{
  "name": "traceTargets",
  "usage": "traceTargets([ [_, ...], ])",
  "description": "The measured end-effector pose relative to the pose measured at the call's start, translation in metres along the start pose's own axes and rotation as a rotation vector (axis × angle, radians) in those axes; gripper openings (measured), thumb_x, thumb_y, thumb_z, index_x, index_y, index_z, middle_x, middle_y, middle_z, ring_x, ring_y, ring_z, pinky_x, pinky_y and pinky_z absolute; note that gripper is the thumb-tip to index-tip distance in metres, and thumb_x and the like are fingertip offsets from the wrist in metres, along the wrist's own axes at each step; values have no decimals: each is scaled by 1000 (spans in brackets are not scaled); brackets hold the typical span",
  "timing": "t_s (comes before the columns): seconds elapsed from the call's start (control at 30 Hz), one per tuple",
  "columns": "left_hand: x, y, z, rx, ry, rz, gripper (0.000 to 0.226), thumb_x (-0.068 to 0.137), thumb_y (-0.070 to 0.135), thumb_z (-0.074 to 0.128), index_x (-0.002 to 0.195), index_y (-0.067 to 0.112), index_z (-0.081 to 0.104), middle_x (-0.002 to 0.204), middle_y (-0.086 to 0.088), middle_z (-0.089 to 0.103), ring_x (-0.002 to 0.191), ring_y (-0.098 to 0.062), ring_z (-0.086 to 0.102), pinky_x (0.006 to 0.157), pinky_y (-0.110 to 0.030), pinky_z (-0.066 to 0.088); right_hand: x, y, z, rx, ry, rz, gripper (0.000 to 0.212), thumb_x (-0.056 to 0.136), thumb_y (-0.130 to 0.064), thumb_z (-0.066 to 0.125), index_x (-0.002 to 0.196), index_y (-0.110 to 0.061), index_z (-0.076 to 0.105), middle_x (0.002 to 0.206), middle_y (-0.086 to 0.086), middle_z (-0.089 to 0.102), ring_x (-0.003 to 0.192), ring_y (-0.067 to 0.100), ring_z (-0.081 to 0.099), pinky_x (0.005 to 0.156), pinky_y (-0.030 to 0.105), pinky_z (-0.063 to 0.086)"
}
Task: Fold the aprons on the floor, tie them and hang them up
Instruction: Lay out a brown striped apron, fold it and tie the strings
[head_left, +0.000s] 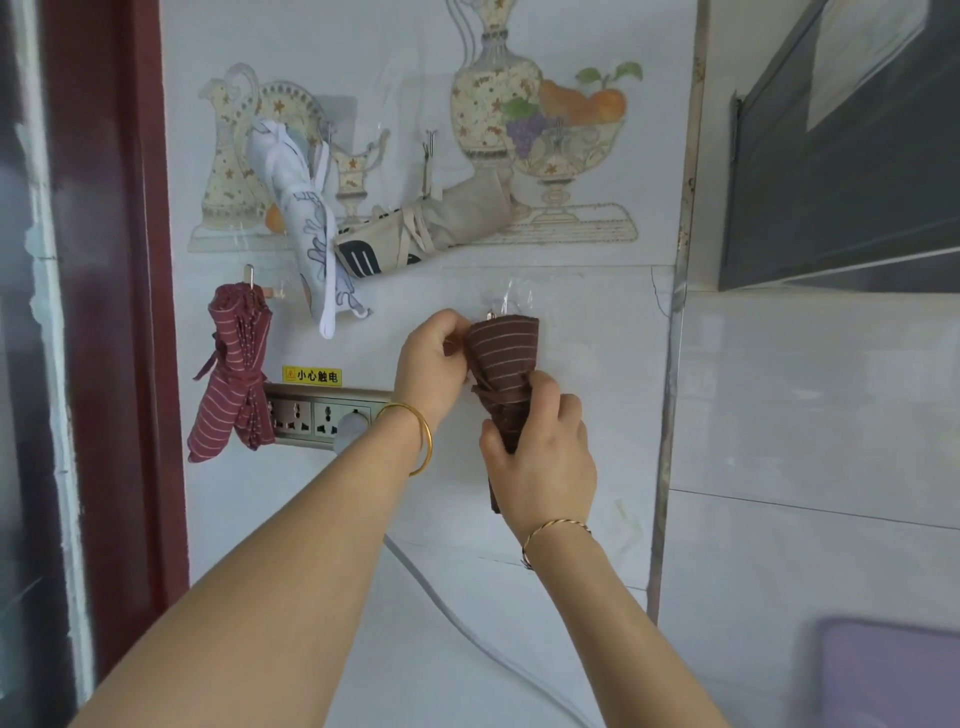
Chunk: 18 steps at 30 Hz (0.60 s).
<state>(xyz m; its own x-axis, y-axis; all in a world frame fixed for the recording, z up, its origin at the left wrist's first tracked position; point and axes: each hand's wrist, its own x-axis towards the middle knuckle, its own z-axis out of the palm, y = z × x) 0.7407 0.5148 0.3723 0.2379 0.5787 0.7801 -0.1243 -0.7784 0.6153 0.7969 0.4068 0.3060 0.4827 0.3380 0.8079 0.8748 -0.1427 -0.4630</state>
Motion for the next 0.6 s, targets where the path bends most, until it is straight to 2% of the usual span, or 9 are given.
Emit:
traceTargets([
  [0.07, -5, -2, -1, -18, -39, -11, 31, 81, -14, 47, 76, 14, 58, 74, -11, 60, 67, -24, 56, 64, -45, 54, -8, 4, 10, 28, 48, -2, 54, 81, -33, 63, 128, -18, 42, 106, 7, 49, 90, 28, 51, 59, 35, 46],
  [0.17, -6, -3, -5, -49, -75, -26, 30, 84, -14, 46, 87, 11, 62, 79, -6, 61, 73, -22, 58, 65, -42, 56, -13, 3, 22, 51, 148, -21, 59, 72, -30, 73, 119, -19, 40, 97, 9, 53, 80, 30, 53, 52, 34, 46],
  [0.23, -5, -4, -9, -44, -76, -38, 27, 86, -11, 48, 92, 11, 62, 82, -2, 62, 75, -19, 59, 62, -36, 58, -14, 1, 26, 57, 180, -20, 61, 69, -34, 73, 117, -20, 38, 97, 9, 54, 79, 31, 54, 55, 36, 47],
  [0.3, -6, -4, -12, -46, -52, -57, 25, 88, -7, 51, 90, 16, 62, 82, 2, 62, 74, -14, 60, 57, -26, 54, -19, 0, 27, 36, 195, -34, 59, 71, -45, 64, 119, -20, 39, 104, 9, 55, 84, 30, 54, 62, 37, 47],
  [0.37, -10, -7, -16, -44, -16, -85, 24, 88, -2, 54, 85, 21, 61, 81, 5, 63, 72, -12, 59, 57, -22, 51, -24, -2, 26, 34, 219, -44, 57, 73, -52, 55, 119, -20, 41, 114, 8, 52, 93, 29, 53, 71, 38, 44],
  [0.43, -17, -13, -21, -51, -3, -120, 22, 88, 0, 56, 83, 21, 61, 80, 3, 63, 69, -15, 58, 55, -25, 50, -27, -7, 23, 86, 290, -65, 53, 73, -48, 56, 117, -20, 43, 118, 7, 51, 98, 26, 48, 77, 37, 40],
  [0.53, -28, -21, -34, -6, 22, -163, 18, 89, 0, 54, 88, 17, 61, 84, -2, 61, 70, -18, 58, 50, -25, 49, -29, -18, 17, 151, 364, -164, 43, 73, -31, 60, 112, -19, 45, 112, 9, 53, 96, 23, 44, 79, 32, 33],
  [0.6, -38, -26, -49, 20, 35, -199, 17, 89, 1, 54, 90, 16, 62, 86, -4, 60, 72, -17, 60, 55, -29, 52, -34, -30, 18, 196, 344, -234, 37, 73, -24, 57, 108, -18, 46, 106, 9, 55, 93, 24, 47, 77, 33, 36],
])
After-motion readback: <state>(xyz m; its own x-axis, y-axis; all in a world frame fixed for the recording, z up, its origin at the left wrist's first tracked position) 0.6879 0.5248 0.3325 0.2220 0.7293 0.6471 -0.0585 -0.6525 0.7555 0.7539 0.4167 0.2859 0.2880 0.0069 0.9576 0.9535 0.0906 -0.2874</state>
